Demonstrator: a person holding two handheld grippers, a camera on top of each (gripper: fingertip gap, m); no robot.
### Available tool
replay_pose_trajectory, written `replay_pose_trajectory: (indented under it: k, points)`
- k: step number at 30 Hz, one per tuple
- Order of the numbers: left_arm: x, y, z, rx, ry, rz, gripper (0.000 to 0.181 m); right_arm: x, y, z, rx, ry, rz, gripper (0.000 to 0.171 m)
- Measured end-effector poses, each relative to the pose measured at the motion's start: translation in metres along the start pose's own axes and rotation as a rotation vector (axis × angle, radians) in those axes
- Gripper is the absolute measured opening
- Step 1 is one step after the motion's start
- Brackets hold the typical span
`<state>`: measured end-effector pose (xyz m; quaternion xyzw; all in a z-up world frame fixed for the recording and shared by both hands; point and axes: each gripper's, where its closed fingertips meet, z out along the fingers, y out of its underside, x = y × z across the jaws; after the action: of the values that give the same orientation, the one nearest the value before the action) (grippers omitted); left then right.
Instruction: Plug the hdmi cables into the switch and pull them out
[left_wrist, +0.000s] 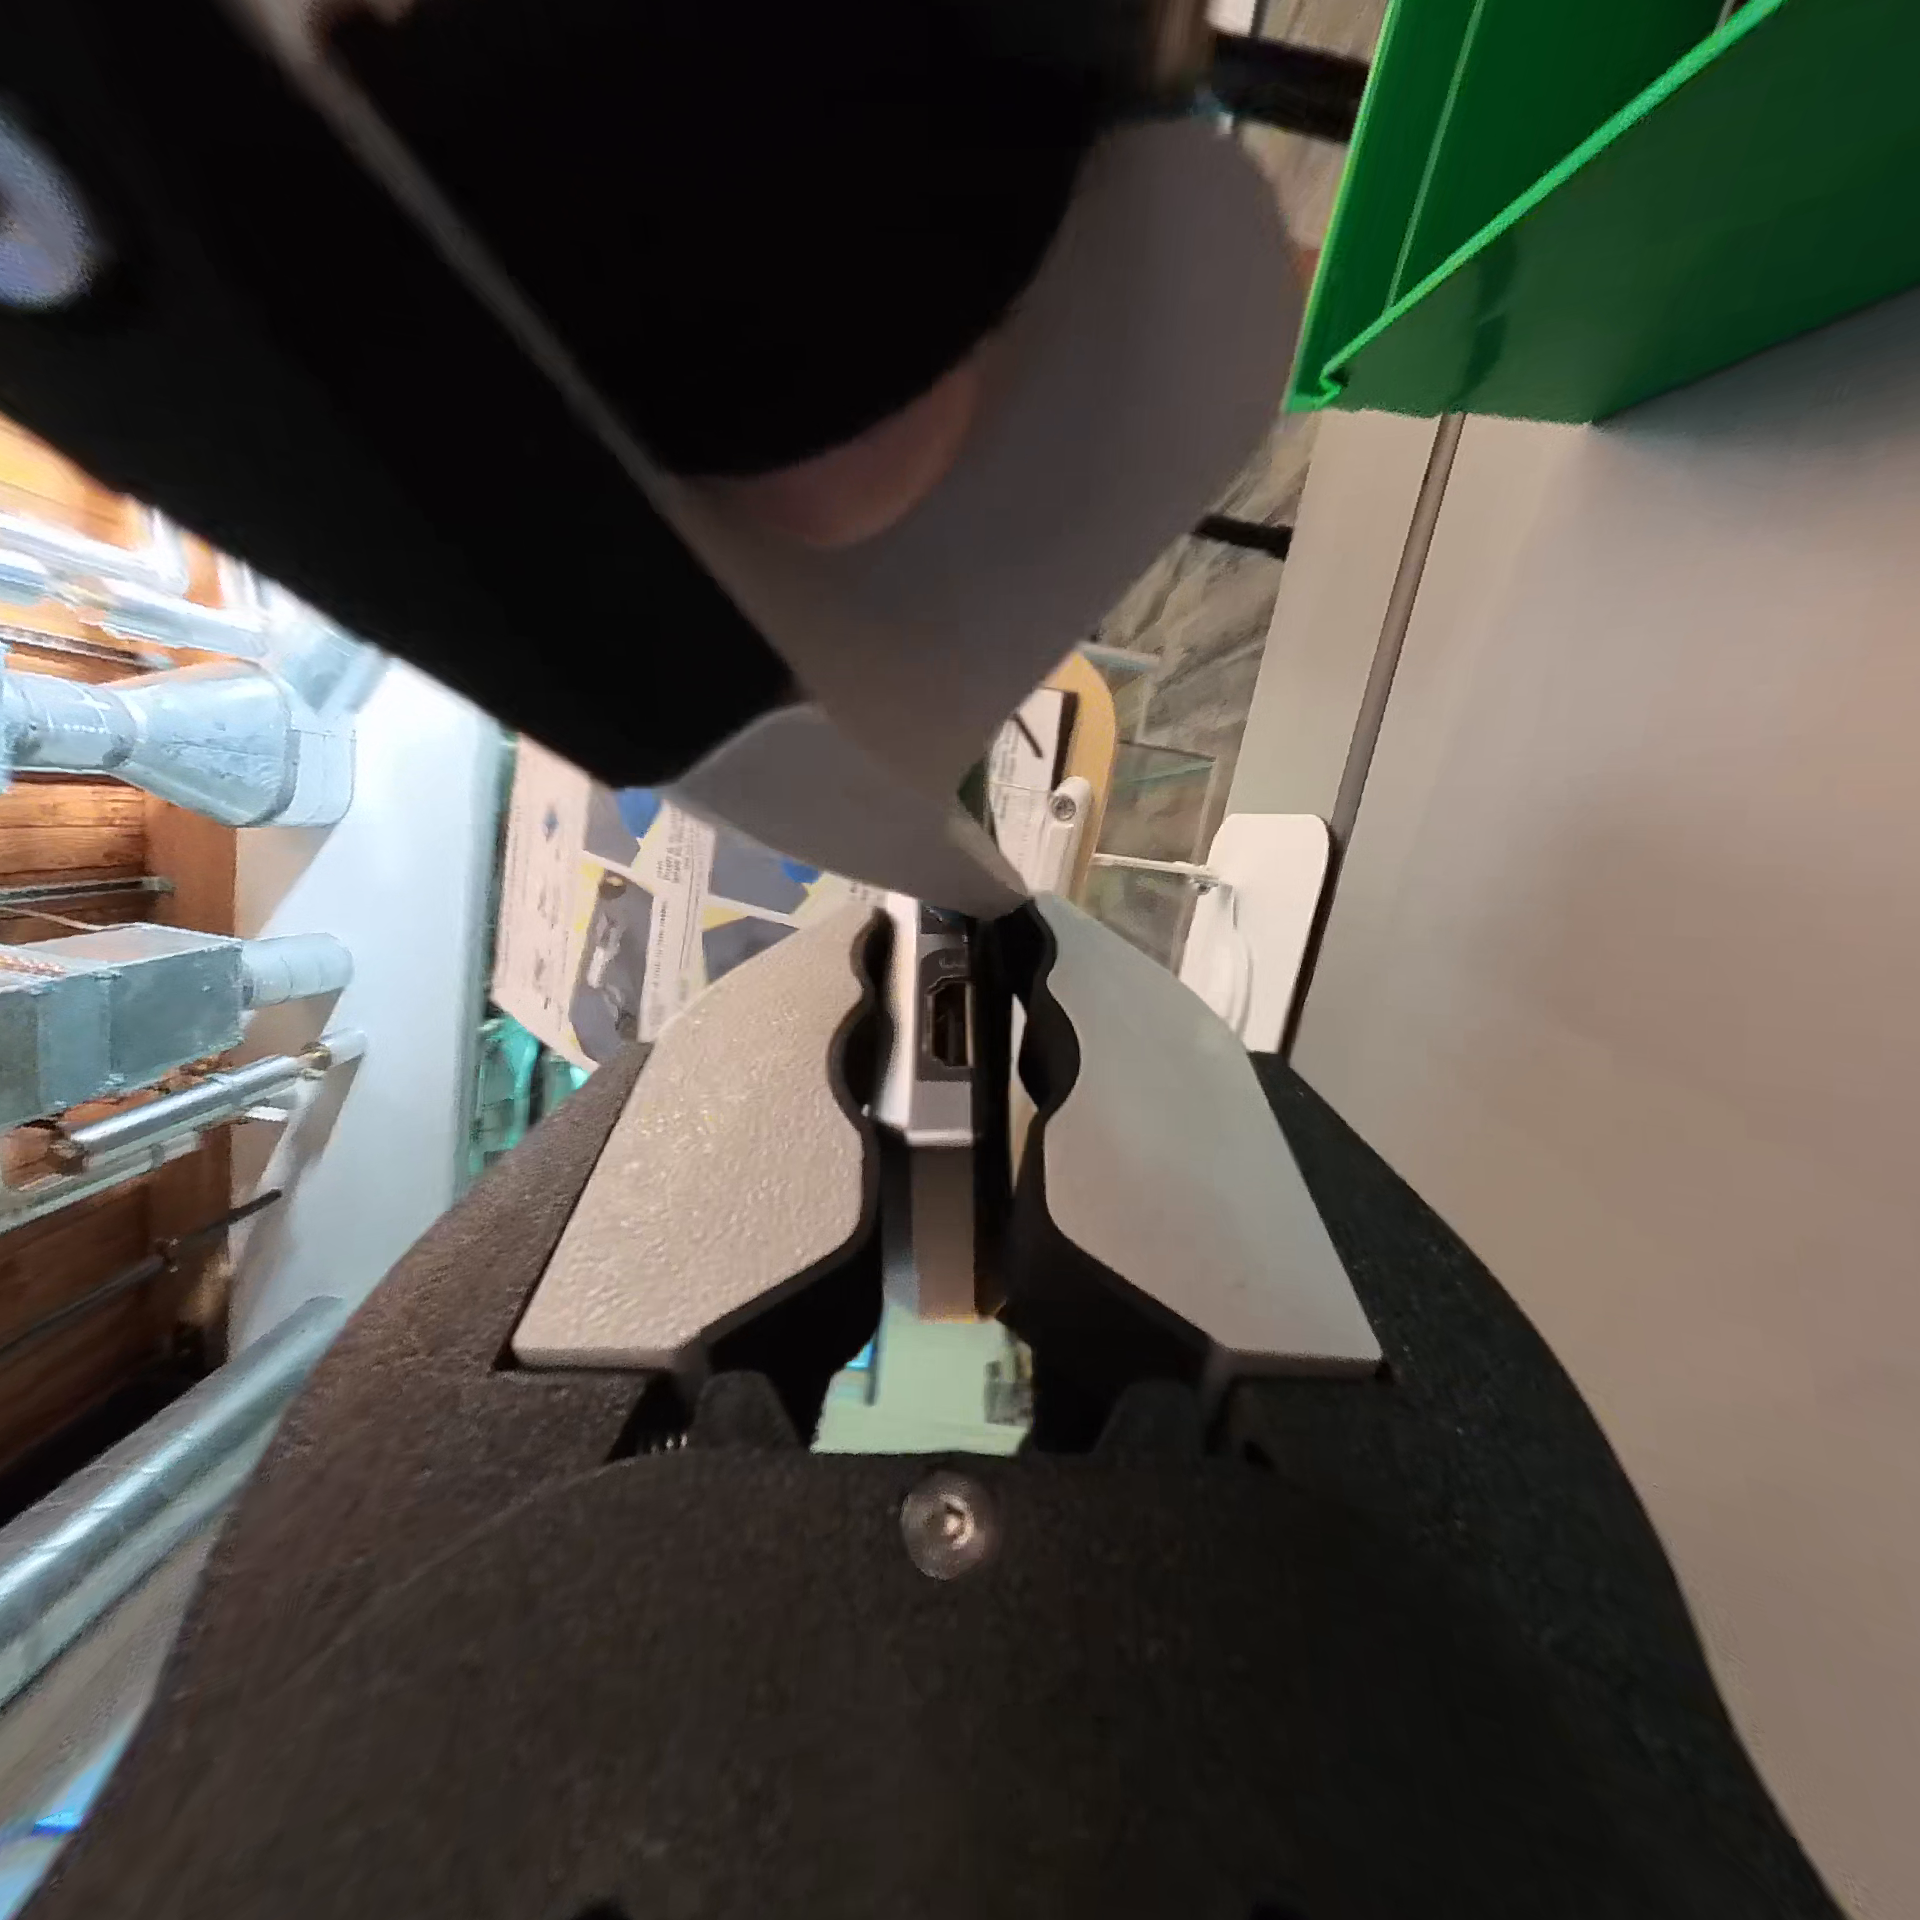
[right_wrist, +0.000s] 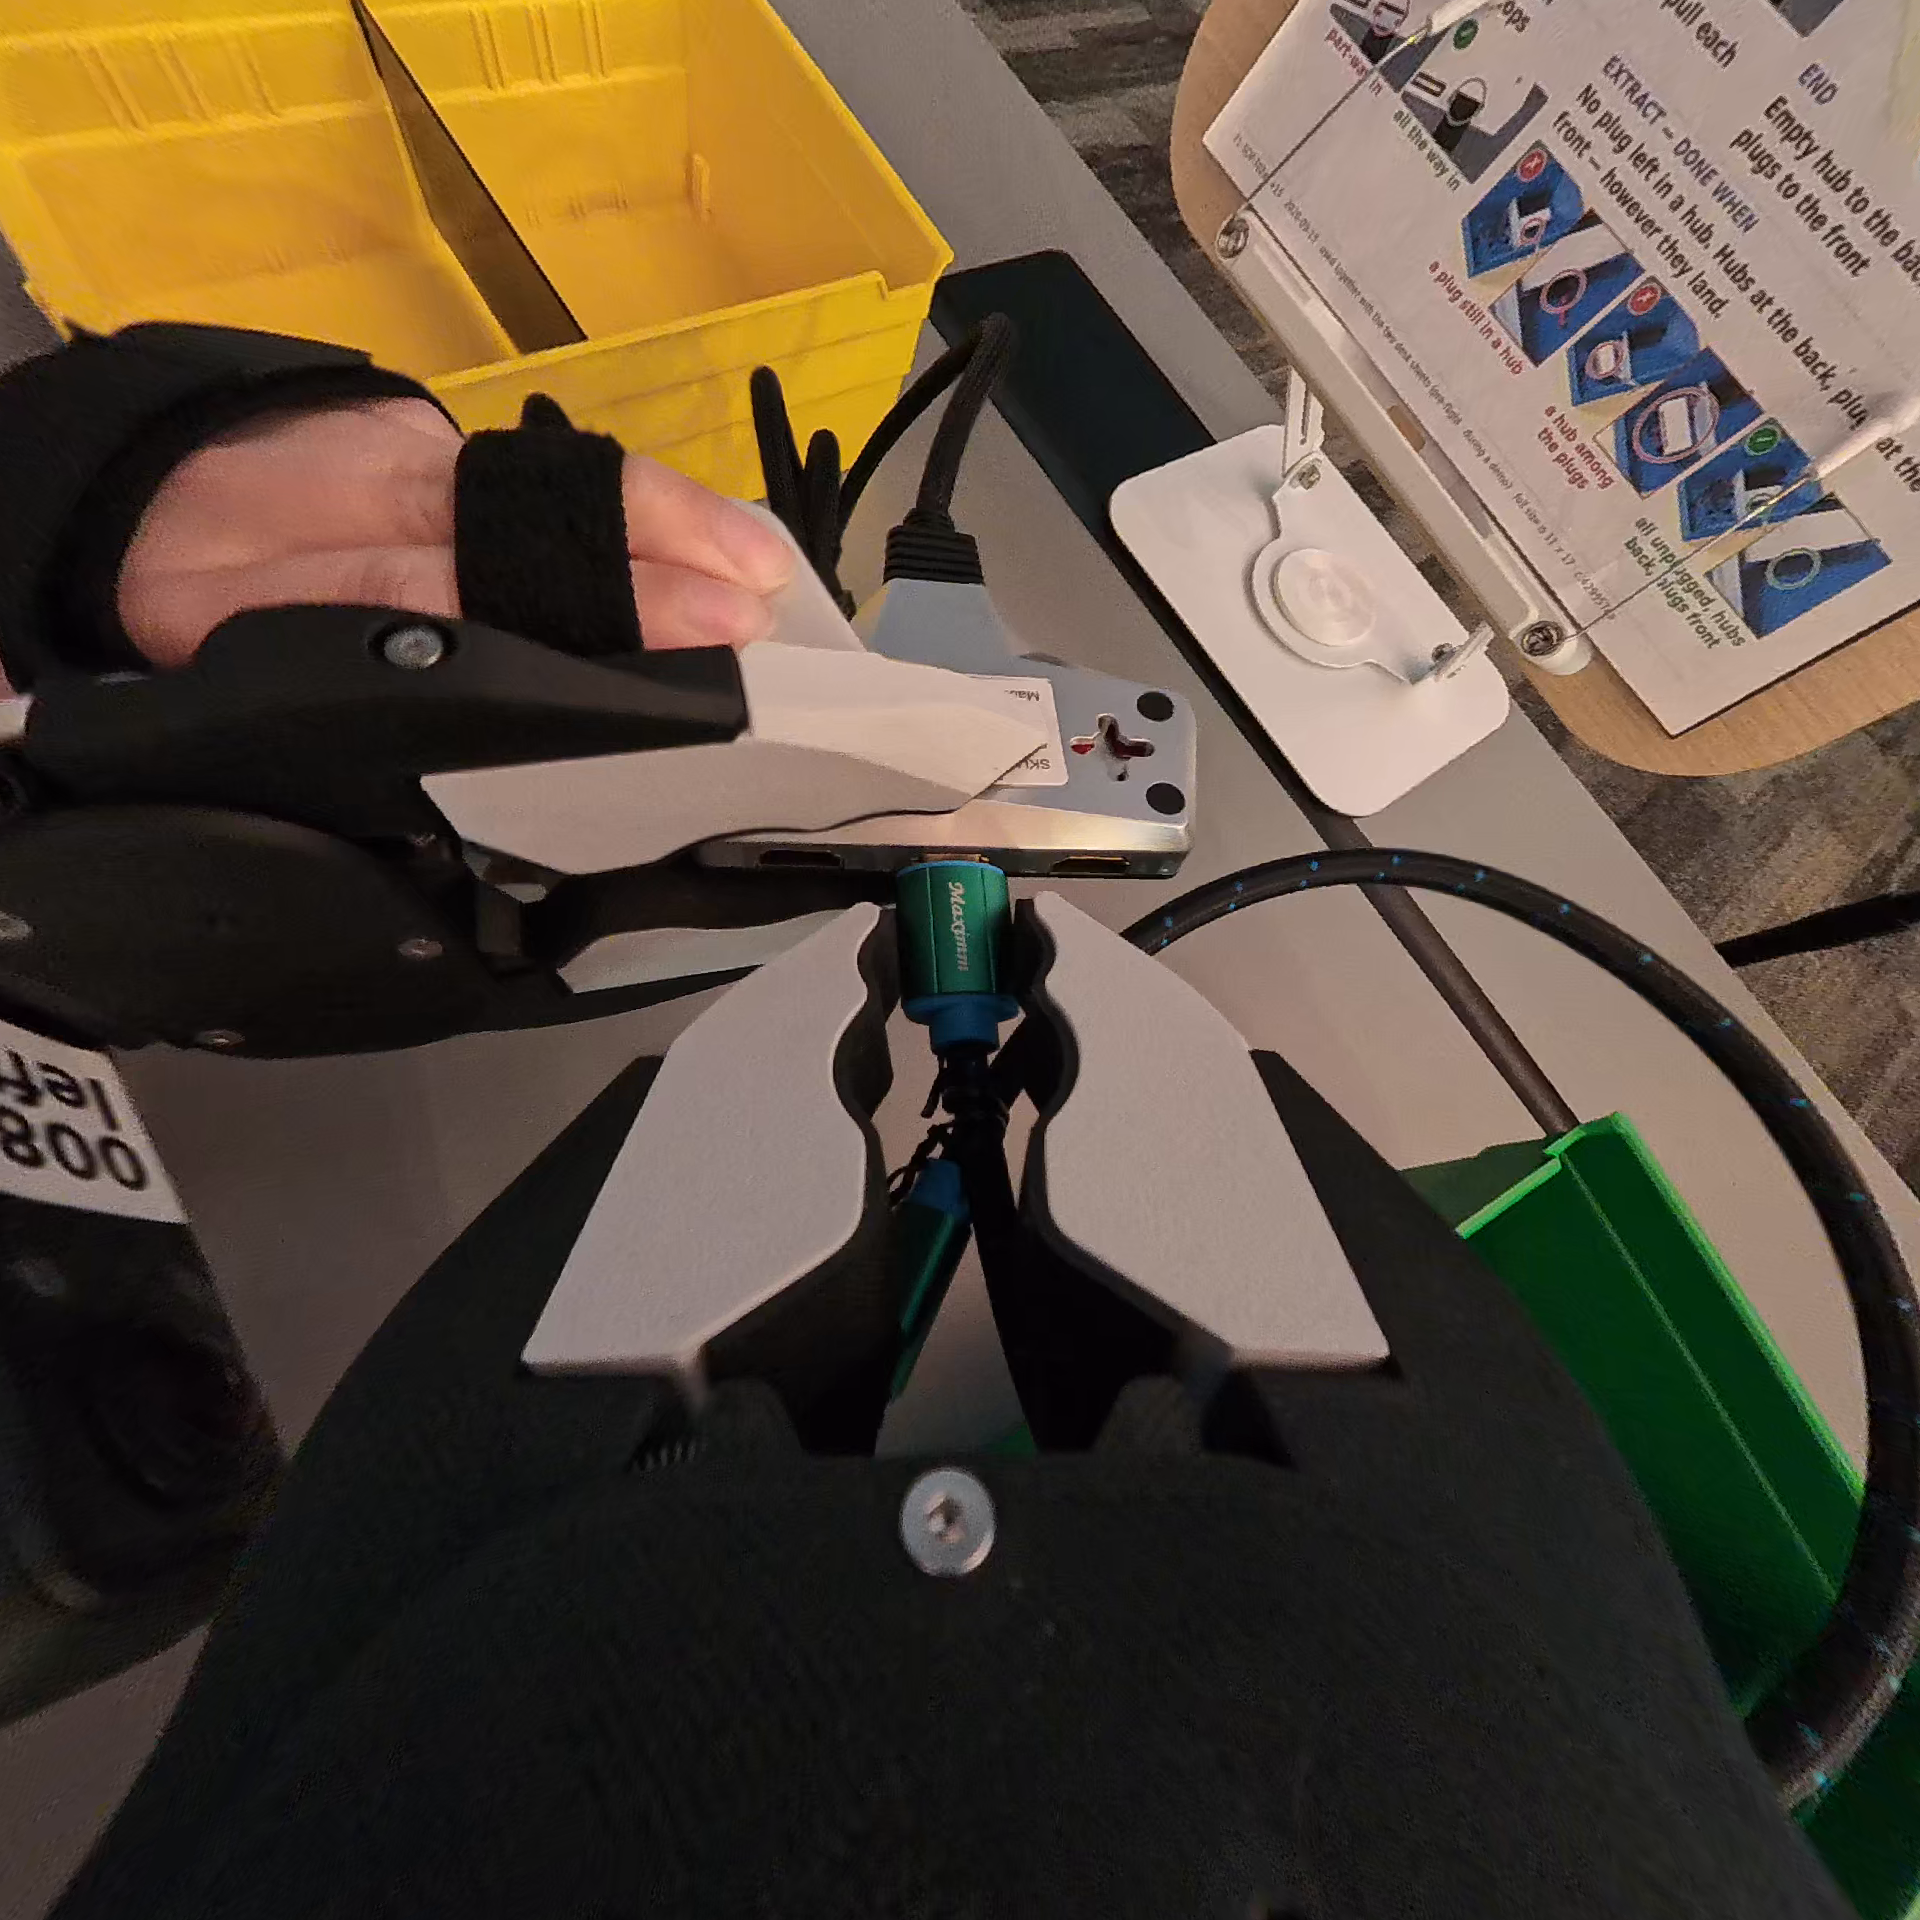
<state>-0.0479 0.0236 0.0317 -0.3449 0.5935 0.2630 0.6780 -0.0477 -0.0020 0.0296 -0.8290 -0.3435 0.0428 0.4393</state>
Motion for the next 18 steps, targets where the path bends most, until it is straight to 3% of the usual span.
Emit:
replay_pose_trajectory:
  k: [3, 18]
  points:
    - [-0.002, -0.006, -0.002, 0.036, -0.079, 0.102, 0.028, -0.005, 0.002, -0.003, -0.010, -0.043, -0.025, 0.023]
    - [0.006, 0.000, 0.000, 0.044, 0.052, -0.070, 0.024, -0.008, 0.003, 0.003, -0.010, -0.063, -0.058, 0.023]
